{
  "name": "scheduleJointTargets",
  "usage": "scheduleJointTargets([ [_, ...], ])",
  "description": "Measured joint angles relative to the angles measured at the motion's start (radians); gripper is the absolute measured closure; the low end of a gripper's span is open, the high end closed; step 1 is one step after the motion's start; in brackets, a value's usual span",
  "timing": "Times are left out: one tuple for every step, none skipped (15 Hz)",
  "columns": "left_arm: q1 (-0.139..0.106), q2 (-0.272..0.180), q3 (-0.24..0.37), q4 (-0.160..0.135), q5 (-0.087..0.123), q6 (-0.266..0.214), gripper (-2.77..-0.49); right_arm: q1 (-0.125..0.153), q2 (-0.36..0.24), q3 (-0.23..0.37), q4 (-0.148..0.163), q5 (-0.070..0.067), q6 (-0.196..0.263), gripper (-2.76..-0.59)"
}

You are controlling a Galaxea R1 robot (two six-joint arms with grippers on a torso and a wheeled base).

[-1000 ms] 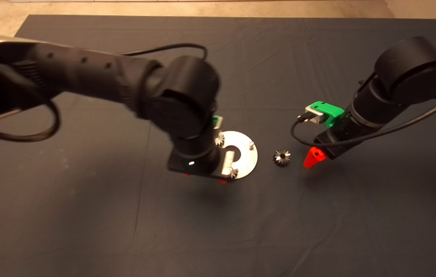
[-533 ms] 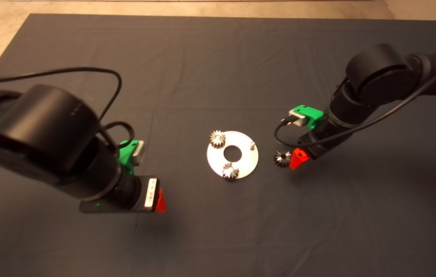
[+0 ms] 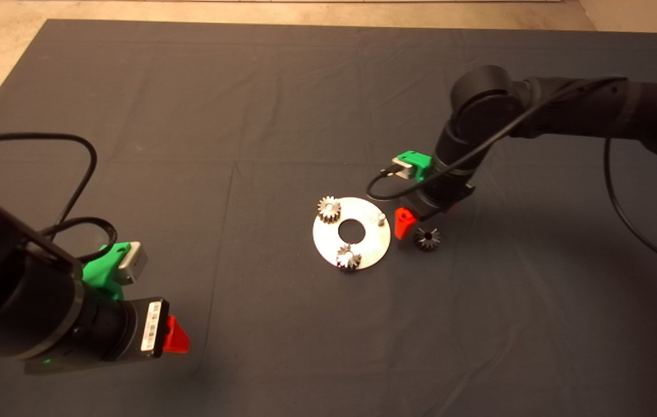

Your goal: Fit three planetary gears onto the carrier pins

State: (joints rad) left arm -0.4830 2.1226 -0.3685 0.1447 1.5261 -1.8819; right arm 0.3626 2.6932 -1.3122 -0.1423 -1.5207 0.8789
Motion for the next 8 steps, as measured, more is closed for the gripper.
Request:
scheduleJointTargets([
  [0.0, 0.0, 0.003, 0.001, -0.003, 0.0, -2.18, -0.002, 0.003, -0.013, 0.0, -0.002, -0.008, -2.76],
  [0.0, -0.003, 0.007, 0.0, -0.002, 0.0, -2.18, -0.006, 0.003, -0.029, 0.0, -0.005, -0.012, -2.76],
  [0.0, -0.005, 0.009, 0.0, -0.001, 0.0, -2.18, -0.009, 0.006, -0.037, 0.0, -0.011, -0.016, -2.76],
  [0.0, -0.008, 0.011, 0.0, -0.001, 0.0, -2.18, -0.011, 0.014, -0.039, 0.0, -0.01, -0.019, -2.76],
  [0.0, -0.008, 0.011, 0.0, -0.001, 0.0, -2.18, -0.011, 0.018, -0.039, 0.0, -0.009, -0.022, -2.76],
  [0.0, -0.009, 0.011, 0.0, -0.001, 0.0, -2.18, -0.011, 0.024, -0.039, 0.0, -0.008, -0.024, -2.76],
  [0.0, -0.009, 0.011, 0.0, -0.001, 0.0, -2.18, -0.011, 0.025, -0.037, 0.0, -0.006, -0.026, -2.76],
  [0.0, -0.009, 0.011, 0.0, -0.001, 0.001, -2.18, -0.011, 0.025, -0.032, 0.0, -0.006, -0.026, -2.76],
])
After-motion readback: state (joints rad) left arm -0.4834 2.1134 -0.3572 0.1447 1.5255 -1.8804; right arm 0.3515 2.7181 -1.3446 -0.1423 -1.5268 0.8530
